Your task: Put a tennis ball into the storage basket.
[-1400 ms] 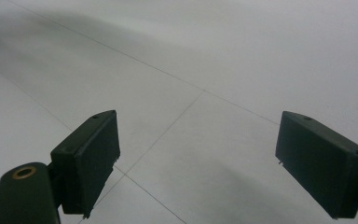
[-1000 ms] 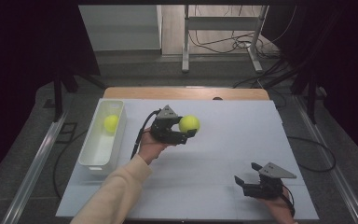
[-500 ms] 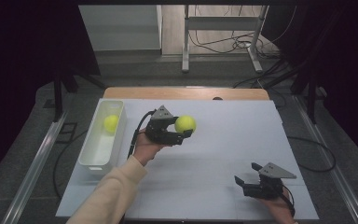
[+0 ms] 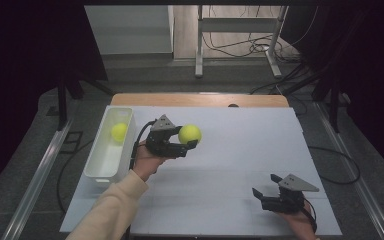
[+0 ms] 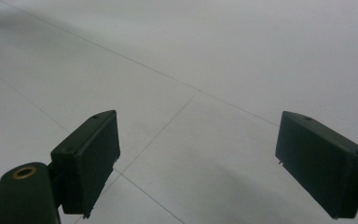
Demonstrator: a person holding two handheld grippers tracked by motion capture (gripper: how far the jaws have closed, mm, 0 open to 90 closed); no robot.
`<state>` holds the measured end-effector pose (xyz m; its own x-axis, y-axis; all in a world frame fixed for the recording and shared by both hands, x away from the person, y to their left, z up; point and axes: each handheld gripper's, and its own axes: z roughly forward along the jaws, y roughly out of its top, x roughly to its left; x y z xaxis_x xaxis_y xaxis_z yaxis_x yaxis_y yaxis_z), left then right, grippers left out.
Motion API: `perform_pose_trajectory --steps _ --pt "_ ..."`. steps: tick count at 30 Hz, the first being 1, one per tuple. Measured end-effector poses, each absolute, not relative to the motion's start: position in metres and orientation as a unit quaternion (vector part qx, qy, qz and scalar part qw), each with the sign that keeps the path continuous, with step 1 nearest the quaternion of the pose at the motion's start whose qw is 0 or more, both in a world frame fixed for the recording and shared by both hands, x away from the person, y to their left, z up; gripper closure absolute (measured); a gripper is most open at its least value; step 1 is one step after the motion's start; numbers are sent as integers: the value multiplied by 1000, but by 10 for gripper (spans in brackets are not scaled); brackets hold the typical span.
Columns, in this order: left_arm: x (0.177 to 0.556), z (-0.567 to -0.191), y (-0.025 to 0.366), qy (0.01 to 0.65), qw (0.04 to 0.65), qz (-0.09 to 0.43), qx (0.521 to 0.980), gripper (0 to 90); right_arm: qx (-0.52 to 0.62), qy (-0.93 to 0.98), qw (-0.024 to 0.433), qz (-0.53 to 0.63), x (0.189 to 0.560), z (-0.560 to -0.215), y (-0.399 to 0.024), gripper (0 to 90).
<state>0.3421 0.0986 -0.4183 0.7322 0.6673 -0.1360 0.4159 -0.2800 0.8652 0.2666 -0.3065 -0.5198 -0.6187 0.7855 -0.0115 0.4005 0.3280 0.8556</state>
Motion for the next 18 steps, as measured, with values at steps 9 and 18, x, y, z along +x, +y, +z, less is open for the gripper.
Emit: perform_pose_trajectory --steps 9,18 --pt "337 -418 112 349 491 138 786 263 378 785 221 438 266 -520 -307 143" --pt "333 -419 123 356 491 142 782 263 379 785 222 436 266 -520 -307 143"
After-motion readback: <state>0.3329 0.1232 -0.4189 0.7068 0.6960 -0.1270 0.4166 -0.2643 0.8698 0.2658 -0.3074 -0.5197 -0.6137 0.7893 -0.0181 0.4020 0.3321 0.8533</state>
